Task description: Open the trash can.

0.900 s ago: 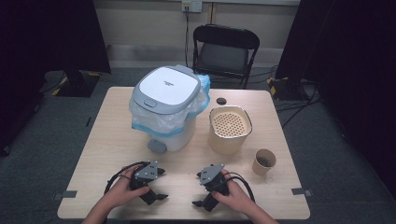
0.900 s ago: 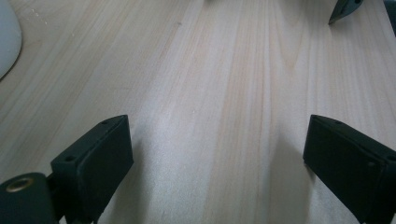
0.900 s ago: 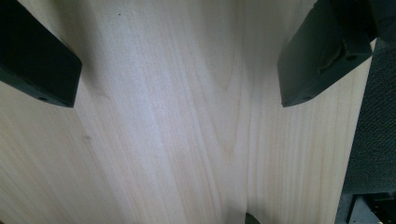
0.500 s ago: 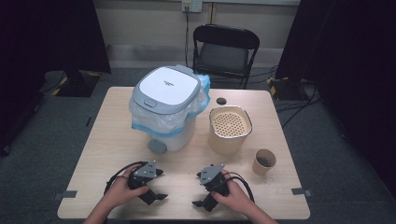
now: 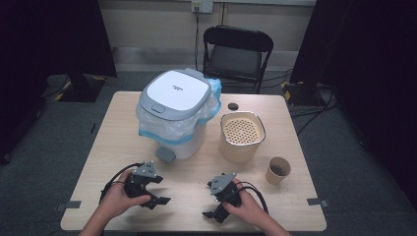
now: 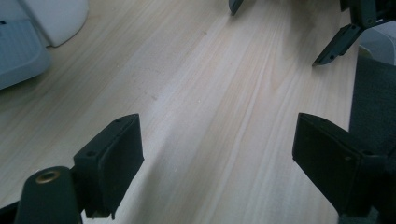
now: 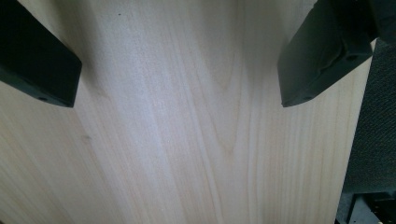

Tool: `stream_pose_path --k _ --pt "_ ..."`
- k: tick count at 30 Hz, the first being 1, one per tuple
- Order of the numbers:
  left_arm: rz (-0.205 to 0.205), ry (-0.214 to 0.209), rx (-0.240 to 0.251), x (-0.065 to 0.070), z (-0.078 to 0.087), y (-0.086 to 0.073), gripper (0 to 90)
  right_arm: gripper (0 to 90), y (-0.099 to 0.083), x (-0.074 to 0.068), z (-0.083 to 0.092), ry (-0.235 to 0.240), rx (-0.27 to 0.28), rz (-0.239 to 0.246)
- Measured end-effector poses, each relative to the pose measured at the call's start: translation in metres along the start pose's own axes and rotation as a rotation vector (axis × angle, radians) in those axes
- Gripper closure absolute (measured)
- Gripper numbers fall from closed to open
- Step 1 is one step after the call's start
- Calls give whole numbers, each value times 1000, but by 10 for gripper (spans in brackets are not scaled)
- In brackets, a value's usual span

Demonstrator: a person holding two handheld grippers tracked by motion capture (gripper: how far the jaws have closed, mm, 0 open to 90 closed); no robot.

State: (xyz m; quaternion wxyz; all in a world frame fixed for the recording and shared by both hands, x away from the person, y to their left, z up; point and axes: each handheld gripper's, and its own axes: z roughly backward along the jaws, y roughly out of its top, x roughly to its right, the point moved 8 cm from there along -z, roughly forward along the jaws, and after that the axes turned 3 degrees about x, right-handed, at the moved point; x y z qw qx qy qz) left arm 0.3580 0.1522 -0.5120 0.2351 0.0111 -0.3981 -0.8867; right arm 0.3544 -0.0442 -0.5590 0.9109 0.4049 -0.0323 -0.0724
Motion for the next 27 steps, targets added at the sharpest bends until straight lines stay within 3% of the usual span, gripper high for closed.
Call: stream_pose_path --k 9,16,27 --pt "83 10 35 -1 23 24 186 0 0 0 0 0 0 -1" --pt "88 19 18 -4 36 34 292 0 0 0 0 0 0 0" --pt "112 39 23 -9 58 49 348 0 0 0 0 1 1 1"
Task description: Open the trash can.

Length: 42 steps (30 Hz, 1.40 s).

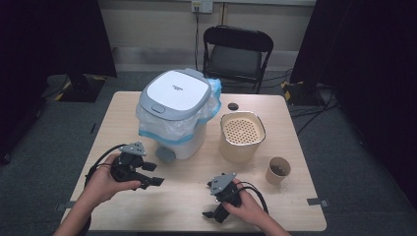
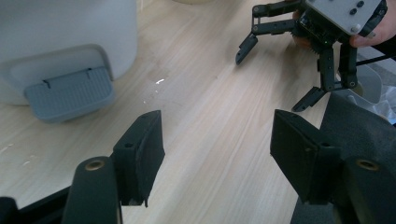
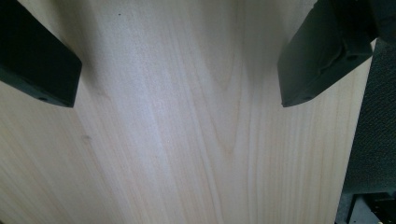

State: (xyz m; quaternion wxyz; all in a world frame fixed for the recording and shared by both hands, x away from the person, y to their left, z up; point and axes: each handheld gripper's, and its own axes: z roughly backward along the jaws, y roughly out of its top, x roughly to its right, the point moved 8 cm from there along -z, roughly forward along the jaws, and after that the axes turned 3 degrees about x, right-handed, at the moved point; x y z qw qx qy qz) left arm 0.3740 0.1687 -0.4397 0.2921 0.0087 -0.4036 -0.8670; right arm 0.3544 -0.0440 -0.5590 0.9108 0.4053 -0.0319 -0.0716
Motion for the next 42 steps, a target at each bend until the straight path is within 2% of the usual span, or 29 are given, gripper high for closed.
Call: stream_pose_path --k 8,11,14,22,27,32,34,42 --pt "12 11 19 -4 10 9 377 0 0 0 0 -1 0 1" --pt "9 27 14 -6 13 12 387 0 0 0 0 -2 1 1" --pt "23 28 22 -7 16 15 400 0 0 0 0 -2 1 1" --pt "26 44 19 -7 29 29 427 0 0 0 0 -2 1 2" --pt "5 55 33 -8 34 38 440 0 0 0 0 -1 1 1" --pt "0 69 37 -9 39 45 452 0 0 0 0 -2 1 1" --pt "-1 62 43 -10 41 48 463 0 0 0 0 -2 1 1" --pt "-19 81 24 -11 46 58 472 0 0 0 0 -2 1 1"
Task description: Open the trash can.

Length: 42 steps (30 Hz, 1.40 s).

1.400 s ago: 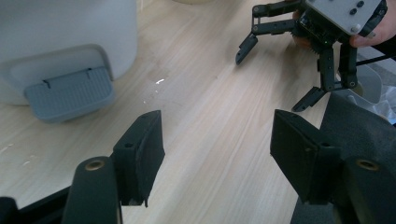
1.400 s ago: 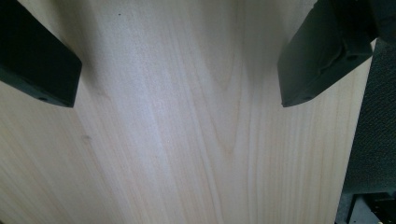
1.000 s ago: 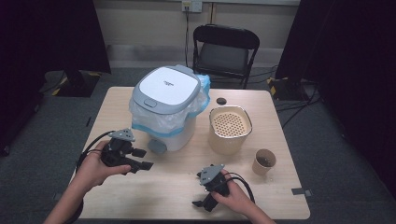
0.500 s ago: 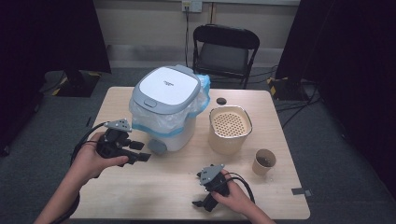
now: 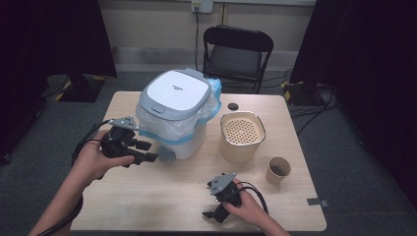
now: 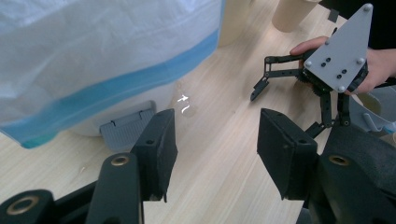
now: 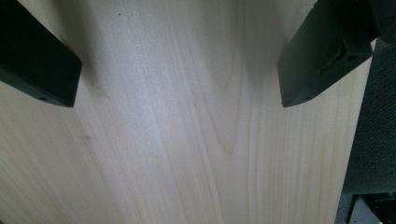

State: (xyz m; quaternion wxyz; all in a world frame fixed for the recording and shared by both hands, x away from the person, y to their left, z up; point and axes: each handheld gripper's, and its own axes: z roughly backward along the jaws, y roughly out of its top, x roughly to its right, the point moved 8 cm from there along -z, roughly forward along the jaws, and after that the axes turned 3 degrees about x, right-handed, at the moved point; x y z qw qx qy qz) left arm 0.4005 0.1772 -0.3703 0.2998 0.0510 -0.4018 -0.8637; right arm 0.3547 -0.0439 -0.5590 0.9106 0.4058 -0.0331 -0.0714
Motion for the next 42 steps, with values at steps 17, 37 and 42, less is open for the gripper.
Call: stream_pose_path --k 17,37,42 --pt "15 33 33 -4 15 29 516 0 0 0 0 2 -1 0" --pt "32 44 46 -10 22 52 650 0 0 0 0 2 0 2" --pt "53 66 58 -15 25 58 691 0 0 0 0 2 0 1"
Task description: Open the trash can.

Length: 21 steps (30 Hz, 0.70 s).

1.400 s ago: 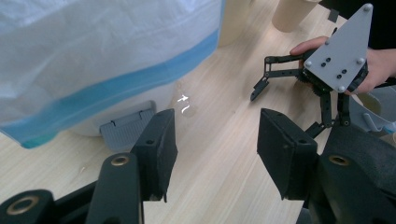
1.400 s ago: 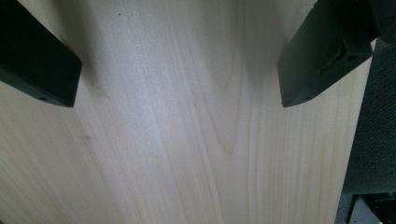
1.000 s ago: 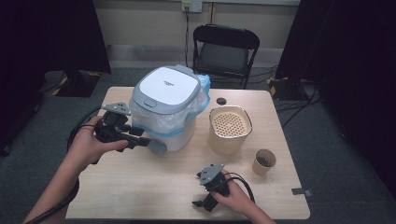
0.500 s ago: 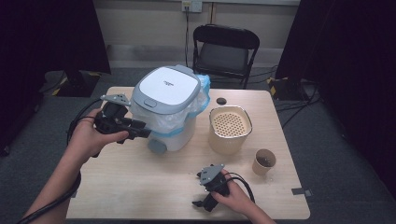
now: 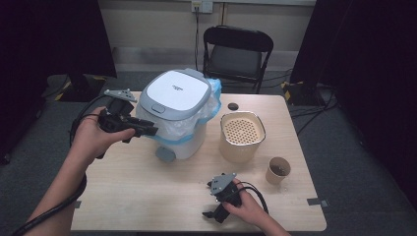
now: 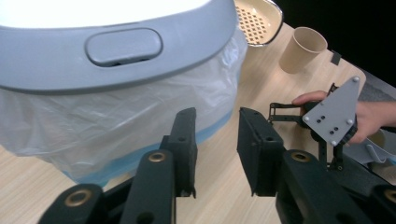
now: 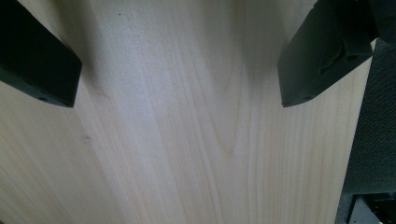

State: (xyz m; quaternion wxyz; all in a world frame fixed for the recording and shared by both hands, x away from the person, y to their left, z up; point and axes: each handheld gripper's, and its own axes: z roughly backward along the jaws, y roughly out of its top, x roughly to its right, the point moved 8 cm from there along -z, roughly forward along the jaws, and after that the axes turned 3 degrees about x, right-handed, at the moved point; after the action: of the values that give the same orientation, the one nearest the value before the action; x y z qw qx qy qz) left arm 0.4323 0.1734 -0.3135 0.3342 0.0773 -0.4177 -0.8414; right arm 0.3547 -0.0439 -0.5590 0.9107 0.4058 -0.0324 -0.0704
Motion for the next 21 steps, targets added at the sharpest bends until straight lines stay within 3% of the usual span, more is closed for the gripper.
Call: stream_pose_path --k 12,21 --pt "8 36 -8 -15 -1 6 763 0 0 0 0 0 0 0" --pt "10 62 -39 -18 -1 17 829 0 0 0 0 1 -1 0"
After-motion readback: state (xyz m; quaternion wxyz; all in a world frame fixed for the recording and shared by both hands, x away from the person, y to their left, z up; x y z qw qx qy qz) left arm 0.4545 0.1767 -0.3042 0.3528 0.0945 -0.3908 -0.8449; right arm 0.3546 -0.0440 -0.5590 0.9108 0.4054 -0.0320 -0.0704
